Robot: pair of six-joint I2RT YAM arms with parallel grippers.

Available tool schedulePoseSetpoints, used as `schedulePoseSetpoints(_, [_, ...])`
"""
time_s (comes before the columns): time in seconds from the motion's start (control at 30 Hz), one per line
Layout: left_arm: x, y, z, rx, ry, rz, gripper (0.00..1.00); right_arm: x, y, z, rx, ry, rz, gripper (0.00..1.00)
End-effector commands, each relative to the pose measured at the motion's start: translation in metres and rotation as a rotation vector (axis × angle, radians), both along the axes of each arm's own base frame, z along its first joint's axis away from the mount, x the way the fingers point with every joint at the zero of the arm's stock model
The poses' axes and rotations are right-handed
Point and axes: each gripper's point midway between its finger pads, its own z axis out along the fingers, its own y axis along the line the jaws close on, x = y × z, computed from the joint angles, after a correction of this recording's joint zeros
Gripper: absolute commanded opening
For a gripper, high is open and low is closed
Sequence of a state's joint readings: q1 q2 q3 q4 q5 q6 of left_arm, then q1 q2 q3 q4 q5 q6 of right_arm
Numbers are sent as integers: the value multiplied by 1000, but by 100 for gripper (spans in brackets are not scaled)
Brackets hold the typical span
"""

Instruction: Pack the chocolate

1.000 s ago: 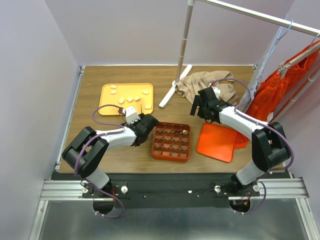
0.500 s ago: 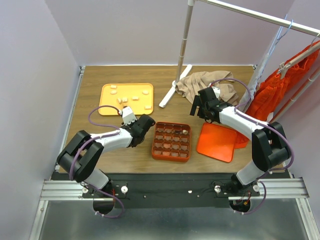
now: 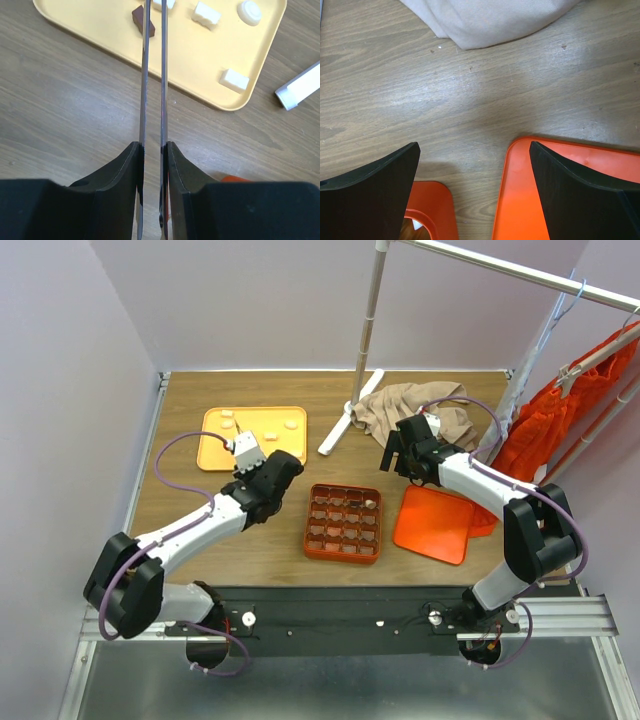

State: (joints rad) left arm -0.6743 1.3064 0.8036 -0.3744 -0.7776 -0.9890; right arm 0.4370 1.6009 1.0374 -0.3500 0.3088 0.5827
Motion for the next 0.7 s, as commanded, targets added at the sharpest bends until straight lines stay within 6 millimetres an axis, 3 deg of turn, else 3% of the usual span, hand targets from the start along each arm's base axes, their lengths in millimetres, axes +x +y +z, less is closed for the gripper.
schedulePoseSetpoints(0.0, [-2,11,25,75,-20,-22,34,-1,-2,-9,-11,16,0,100])
schedulePoseSetpoints(0.33, [-5,8,42,64,95,-134,43,-2,-3,-5,-10,5,-1,100])
schedulePoseSetpoints(0.53, [1,13,63,82,107,-168,55,1,-2,0,-6,-6,-1,100])
schedulePoseSetpoints(0.67, [11,18,73,93,92,-168,56,1,-1,-1,-4,-2,1,100])
